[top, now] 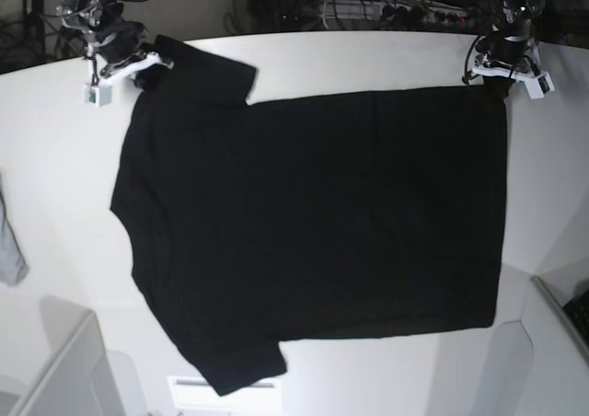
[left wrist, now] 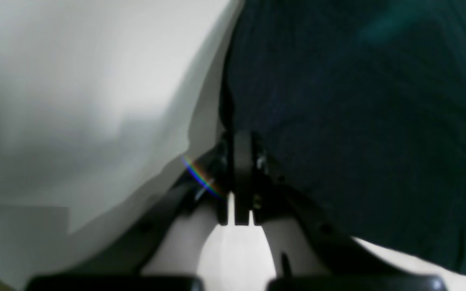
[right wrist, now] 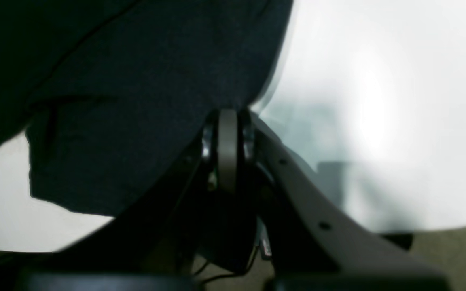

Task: Fold the T-shirt properly
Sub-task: 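Lift the shoulder corners and pull them toward the hem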

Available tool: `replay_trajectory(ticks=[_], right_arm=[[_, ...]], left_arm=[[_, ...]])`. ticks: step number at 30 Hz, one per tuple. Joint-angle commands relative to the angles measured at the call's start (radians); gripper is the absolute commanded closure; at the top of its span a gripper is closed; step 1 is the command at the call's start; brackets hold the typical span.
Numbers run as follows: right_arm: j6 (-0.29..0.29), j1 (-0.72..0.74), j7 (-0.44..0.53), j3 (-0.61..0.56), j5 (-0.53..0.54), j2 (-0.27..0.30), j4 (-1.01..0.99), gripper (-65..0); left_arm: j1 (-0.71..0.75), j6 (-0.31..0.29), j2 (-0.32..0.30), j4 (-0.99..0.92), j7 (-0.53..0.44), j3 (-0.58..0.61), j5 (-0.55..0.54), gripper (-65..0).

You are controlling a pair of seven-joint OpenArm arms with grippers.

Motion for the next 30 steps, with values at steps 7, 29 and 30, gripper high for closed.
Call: replay_trajectory(ticks=[7,29,30], right_arm=[[-0.002,-0.073,0.004,0.004,0.003,0.005,0.083,0.0],[-0.007,-0.07,-0.004,0.004,0.005,0.005,0.214,0.0],[-0.008,-0.068,-0.004,0.004,0.005,0.005,0.214,0.0]], left_arm=[[0.092,-0.006,-0.011,0.09,-0.02,-0.008,-0.009,0.0],[0.222,-0.006,-0.011,0.283,-0.021,-0.01,-0.009,0.0],[0.221,-0.006,-0.011,0.283,-0.021,-0.01,-0.009,0.0]])
